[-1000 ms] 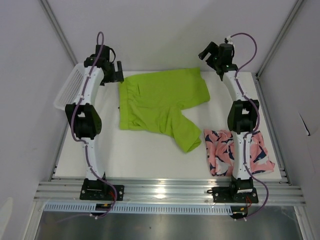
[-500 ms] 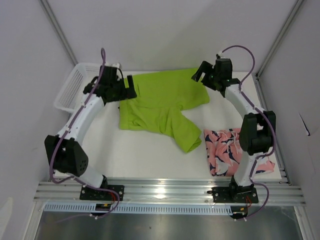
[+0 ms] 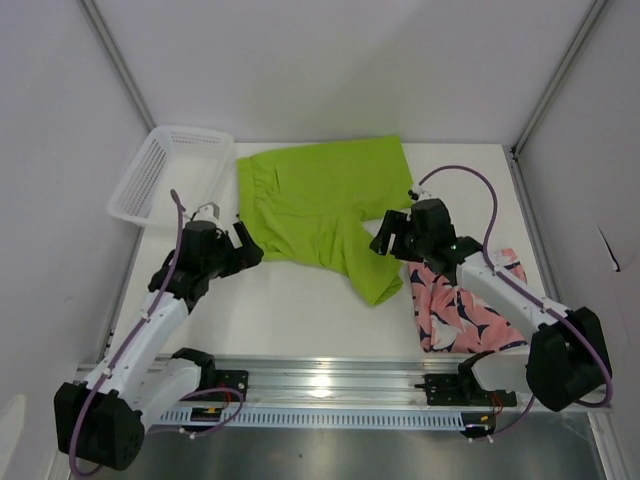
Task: Fold and stack the shorts
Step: Flatten the shorts out
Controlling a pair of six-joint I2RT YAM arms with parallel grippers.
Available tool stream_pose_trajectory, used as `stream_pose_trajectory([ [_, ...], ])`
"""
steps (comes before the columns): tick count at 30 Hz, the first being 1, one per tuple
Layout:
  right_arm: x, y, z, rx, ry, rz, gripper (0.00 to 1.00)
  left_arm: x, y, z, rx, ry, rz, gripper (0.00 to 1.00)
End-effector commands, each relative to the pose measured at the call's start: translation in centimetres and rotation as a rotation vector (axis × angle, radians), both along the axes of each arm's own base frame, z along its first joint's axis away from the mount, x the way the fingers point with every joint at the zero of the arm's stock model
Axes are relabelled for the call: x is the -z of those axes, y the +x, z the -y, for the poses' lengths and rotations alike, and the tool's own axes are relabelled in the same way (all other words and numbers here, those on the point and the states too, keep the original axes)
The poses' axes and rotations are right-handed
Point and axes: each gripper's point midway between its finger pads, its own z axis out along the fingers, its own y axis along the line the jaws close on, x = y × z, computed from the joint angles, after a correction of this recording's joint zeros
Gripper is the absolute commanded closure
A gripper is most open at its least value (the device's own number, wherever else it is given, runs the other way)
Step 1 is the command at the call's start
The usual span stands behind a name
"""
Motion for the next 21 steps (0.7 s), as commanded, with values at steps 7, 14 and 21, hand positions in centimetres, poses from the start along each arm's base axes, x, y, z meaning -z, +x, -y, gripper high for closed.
stream_pose_trajectory([
  [7, 1.5, -4.9, 0.2, -0.019, -0.034, -0.006, 0.25, 2.9, 2.4, -2.0, -0.126, 0.019, 0.078, 0.01],
  [14, 3.8, -6.2, 1.3, 0.010, -0.089, -0.063, 0.26, 5.3, 4.2, -1.3, -0.124, -0.012, 0.034, 0.03],
  [21, 5.9, -4.6, -0.2, 0.016, -0.029, -0.099, 0.33, 7.5, 6.1, -1.6, -0.160, -0.019, -0.007, 0.08],
])
